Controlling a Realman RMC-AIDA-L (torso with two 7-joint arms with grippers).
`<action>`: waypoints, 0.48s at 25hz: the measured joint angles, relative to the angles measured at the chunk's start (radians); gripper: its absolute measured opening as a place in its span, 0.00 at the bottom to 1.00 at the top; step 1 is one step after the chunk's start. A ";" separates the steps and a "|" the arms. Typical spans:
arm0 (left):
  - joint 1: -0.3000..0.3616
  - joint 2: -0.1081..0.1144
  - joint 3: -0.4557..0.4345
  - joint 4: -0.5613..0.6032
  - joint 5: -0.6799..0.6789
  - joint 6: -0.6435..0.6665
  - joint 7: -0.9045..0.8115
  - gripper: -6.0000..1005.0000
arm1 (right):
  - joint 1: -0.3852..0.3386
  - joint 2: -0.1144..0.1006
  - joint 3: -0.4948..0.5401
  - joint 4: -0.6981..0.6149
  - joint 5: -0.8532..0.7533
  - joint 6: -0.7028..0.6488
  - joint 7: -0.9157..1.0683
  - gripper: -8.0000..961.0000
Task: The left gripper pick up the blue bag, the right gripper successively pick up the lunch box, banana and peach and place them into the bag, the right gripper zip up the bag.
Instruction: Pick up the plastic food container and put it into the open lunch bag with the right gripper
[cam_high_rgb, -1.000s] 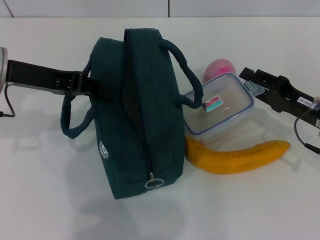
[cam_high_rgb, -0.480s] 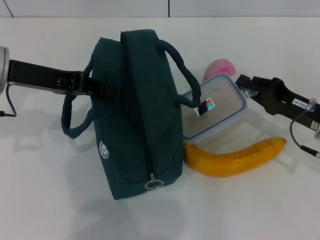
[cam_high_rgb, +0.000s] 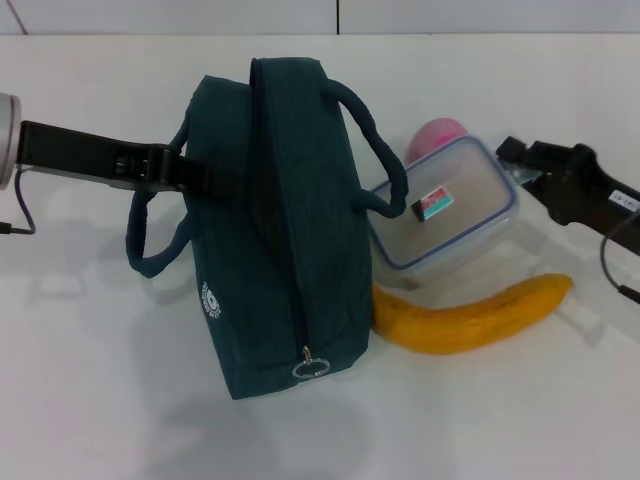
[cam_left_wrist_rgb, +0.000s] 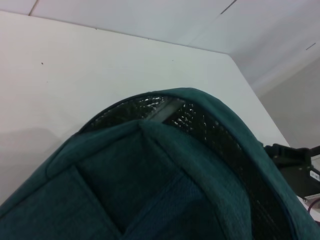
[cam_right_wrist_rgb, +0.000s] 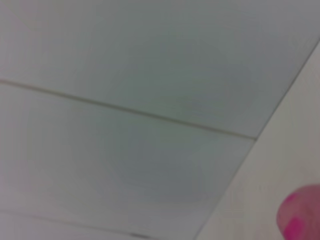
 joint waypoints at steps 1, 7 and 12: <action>0.000 0.000 0.000 0.000 0.000 0.000 0.000 0.07 | -0.004 -0.001 0.000 -0.001 0.006 -0.003 0.001 0.11; 0.010 0.000 -0.009 0.000 -0.021 -0.001 0.014 0.07 | -0.050 -0.006 0.000 -0.008 0.063 -0.037 0.017 0.11; 0.017 0.000 -0.009 0.004 -0.055 -0.001 0.035 0.07 | -0.075 -0.009 0.000 -0.009 0.083 -0.064 0.030 0.12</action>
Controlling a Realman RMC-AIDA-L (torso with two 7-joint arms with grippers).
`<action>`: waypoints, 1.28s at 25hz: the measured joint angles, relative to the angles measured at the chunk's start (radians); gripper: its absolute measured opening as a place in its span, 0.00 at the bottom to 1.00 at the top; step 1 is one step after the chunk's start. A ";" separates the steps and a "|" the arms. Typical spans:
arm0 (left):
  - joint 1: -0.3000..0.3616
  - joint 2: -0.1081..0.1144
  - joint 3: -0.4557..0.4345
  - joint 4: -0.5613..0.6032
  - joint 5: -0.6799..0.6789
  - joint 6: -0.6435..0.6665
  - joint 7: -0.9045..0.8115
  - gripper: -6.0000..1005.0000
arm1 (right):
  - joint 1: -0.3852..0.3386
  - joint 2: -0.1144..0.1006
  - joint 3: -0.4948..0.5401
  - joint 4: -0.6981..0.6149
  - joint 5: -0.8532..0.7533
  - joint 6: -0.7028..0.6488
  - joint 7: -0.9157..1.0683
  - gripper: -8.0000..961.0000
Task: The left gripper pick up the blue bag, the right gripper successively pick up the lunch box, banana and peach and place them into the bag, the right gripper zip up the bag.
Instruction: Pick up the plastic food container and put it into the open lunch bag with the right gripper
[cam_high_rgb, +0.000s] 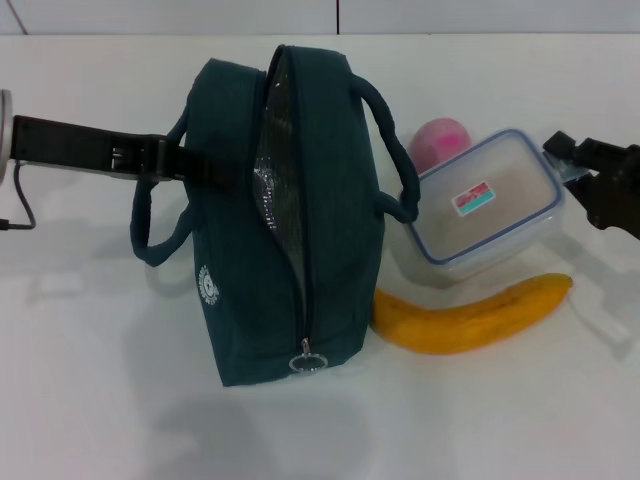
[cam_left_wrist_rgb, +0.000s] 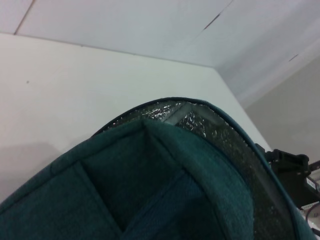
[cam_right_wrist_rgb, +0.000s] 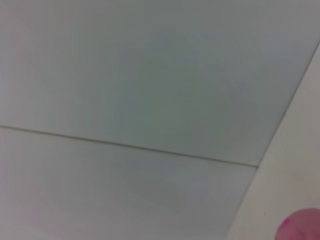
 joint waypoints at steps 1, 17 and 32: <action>0.000 0.000 0.000 0.000 -0.008 0.000 0.001 0.07 | -0.003 0.000 0.000 0.000 0.006 -0.007 0.004 0.12; -0.010 0.000 0.001 -0.004 -0.026 0.000 0.001 0.07 | -0.078 0.004 0.000 0.023 0.165 -0.179 0.113 0.13; -0.015 0.000 0.000 -0.002 -0.027 0.000 -0.005 0.07 | -0.130 -0.001 0.000 0.035 0.195 -0.193 0.118 0.15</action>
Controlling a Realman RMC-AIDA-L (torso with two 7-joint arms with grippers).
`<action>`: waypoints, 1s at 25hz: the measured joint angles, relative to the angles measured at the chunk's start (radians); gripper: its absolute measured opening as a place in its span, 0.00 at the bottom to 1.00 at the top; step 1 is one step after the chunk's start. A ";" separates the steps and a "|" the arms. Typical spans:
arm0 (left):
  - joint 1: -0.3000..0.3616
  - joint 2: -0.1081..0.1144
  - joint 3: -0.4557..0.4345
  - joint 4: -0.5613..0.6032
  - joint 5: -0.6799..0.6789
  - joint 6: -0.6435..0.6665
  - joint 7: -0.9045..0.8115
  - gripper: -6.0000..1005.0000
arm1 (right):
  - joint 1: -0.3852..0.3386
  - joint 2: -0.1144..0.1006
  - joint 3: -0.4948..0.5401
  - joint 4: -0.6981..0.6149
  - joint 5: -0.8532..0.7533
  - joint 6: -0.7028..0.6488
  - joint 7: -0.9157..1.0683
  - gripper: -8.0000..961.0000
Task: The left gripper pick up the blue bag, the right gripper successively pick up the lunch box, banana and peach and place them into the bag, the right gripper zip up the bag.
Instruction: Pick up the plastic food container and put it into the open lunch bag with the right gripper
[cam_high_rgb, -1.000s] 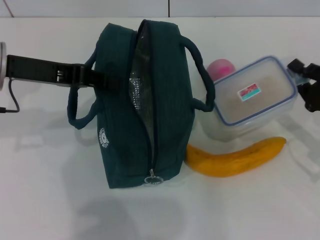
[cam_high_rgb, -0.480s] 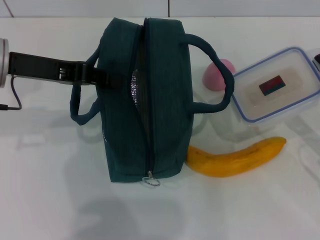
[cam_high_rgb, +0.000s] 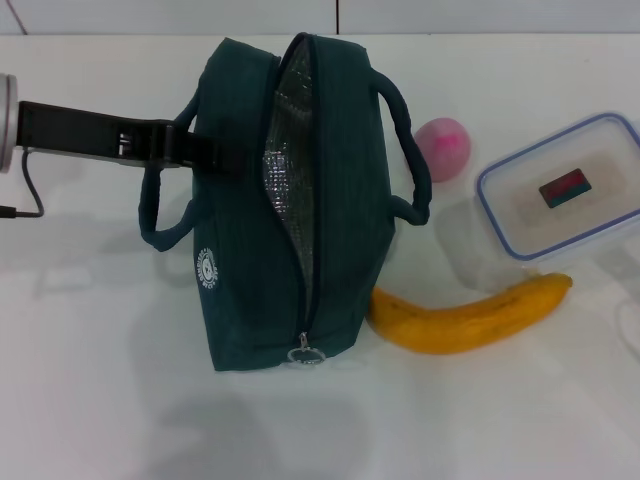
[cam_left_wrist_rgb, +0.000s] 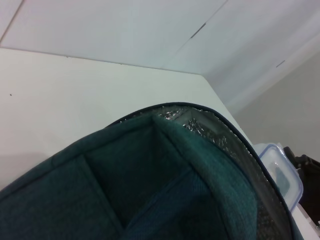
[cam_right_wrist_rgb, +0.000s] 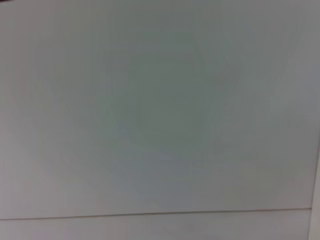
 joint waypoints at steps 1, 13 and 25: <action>0.000 0.000 0.000 -0.001 0.000 0.000 0.001 0.07 | -0.001 0.000 0.000 -0.001 0.003 -0.002 0.000 0.15; -0.015 -0.002 0.003 -0.002 0.006 0.000 0.010 0.07 | 0.055 0.013 0.000 0.071 0.052 -0.056 0.044 0.16; -0.029 -0.005 0.004 -0.052 0.011 -0.027 0.043 0.07 | 0.174 0.013 0.042 0.176 0.074 -0.196 0.103 0.17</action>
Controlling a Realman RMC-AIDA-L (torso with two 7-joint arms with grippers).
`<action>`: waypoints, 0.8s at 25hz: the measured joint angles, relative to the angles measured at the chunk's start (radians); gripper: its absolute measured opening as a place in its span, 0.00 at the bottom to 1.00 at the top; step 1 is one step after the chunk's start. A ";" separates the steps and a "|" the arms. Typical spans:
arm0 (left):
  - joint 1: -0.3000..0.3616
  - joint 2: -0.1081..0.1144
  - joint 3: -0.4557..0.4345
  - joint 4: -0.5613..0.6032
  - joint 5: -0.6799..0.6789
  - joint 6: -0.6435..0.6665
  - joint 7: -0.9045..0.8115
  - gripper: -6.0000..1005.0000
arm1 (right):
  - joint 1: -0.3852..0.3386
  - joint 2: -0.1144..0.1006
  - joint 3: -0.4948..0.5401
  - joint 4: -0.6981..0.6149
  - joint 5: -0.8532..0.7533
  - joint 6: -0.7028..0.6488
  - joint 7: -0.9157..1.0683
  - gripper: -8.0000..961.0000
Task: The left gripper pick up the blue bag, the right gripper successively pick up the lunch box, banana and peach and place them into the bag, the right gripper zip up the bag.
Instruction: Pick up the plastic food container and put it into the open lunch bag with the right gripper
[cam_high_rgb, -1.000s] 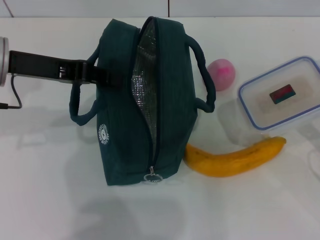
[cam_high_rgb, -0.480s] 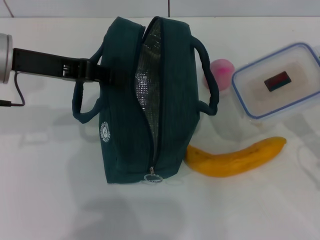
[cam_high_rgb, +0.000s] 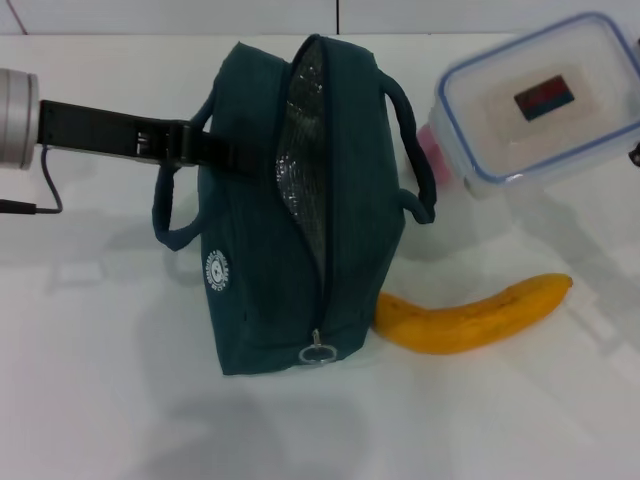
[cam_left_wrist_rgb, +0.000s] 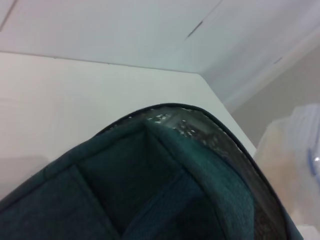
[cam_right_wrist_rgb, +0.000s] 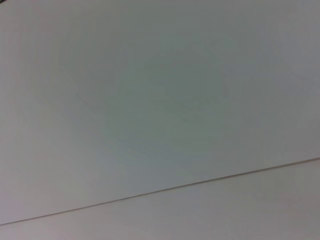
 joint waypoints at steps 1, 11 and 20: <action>-0.001 0.000 0.000 -0.002 0.000 0.000 0.002 0.07 | 0.005 0.000 0.007 0.004 -0.002 -0.012 0.000 0.17; -0.003 0.002 0.002 -0.005 0.002 0.000 0.011 0.07 | 0.073 0.000 0.011 0.029 -0.008 -0.039 0.009 0.18; -0.004 0.000 0.022 -0.011 0.002 0.001 0.027 0.07 | 0.220 0.000 0.057 0.070 -0.059 -0.025 -0.037 0.19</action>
